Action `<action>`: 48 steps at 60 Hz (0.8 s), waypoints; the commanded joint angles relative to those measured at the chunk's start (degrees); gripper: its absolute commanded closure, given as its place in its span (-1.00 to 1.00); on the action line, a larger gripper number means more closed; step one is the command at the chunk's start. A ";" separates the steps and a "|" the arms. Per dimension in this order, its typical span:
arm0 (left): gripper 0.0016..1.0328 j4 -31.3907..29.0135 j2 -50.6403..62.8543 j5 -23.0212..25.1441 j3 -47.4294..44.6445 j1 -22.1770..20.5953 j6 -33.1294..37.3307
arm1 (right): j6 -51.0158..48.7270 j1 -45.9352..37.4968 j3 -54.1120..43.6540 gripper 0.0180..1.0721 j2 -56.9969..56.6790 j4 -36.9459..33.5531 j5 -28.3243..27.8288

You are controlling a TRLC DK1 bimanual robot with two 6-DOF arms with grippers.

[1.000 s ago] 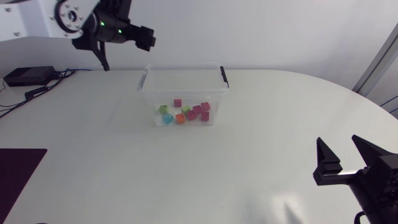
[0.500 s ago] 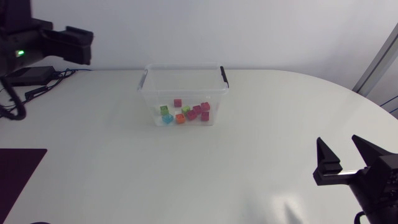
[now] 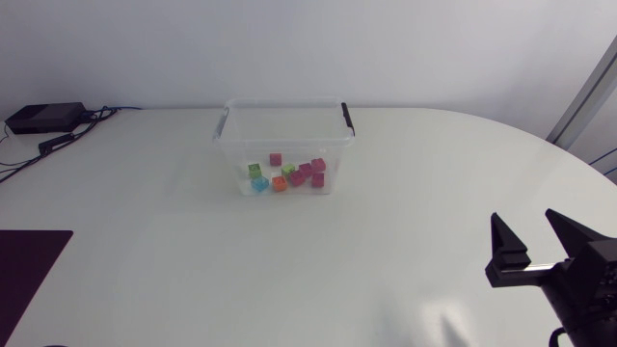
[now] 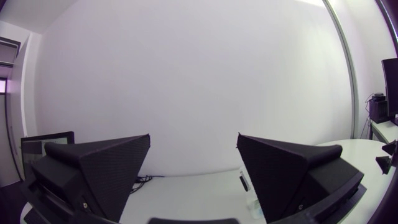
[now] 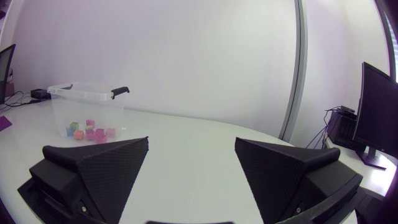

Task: Place the duplo bricks in the container

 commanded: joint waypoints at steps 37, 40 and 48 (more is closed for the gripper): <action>-0.90 -8.18 -19.53 -0.16 -9.51 8.13 3.47 | -0.84 -0.44 -1.15 -0.92 -0.56 0.58 -0.28; -0.90 -8.18 -19.62 1.60 -10.13 10.77 3.38 | -0.84 -0.44 -1.15 -0.92 -0.56 0.58 -0.28; -0.90 -7.92 -19.62 6.61 -13.12 13.84 1.97 | -0.84 -0.44 -1.15 -0.92 -0.56 0.58 -0.28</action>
